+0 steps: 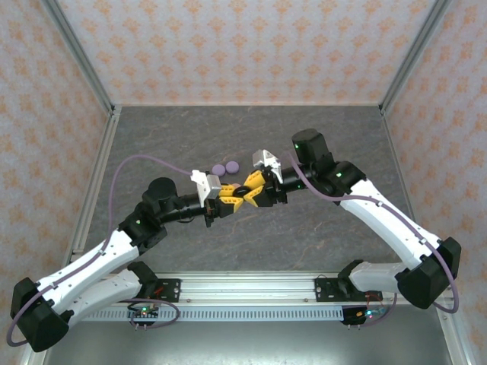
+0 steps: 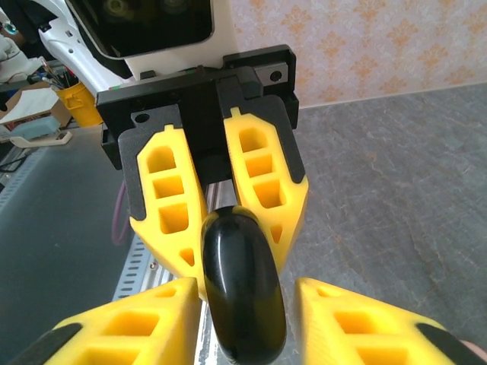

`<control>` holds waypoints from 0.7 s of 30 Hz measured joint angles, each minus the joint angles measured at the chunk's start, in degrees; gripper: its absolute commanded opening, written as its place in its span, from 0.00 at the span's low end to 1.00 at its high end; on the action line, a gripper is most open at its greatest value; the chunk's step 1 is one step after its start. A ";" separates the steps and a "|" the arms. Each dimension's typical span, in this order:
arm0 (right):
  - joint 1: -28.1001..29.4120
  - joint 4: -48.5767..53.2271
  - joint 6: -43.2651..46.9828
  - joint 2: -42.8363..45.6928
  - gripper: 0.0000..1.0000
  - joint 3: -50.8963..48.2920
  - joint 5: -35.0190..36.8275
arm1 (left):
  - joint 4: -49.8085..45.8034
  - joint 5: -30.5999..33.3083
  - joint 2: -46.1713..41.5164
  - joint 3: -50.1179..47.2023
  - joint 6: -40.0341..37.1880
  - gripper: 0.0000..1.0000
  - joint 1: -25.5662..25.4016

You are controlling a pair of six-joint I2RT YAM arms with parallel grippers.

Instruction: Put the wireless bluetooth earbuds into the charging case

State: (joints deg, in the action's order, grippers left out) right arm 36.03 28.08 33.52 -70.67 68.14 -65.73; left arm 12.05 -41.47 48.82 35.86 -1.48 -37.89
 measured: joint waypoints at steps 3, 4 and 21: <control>-0.02 -0.76 -0.76 0.81 0.53 0.00 1.03 | -0.33 0.07 0.11 0.00 0.00 0.15 0.00; -0.02 -1.14 -1.20 1.03 0.55 0.00 1.36 | -0.33 0.09 0.11 0.00 0.00 0.15 0.00; -0.83 -4.00 -7.43 0.24 0.62 0.20 8.87 | -2.34 1.66 0.11 0.00 0.02 0.12 0.11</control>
State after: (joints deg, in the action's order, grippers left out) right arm 35.20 24.08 26.09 -70.43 68.34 -56.86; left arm 9.72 -39.81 48.93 35.86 -1.45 -37.78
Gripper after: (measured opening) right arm 0.621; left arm 0.180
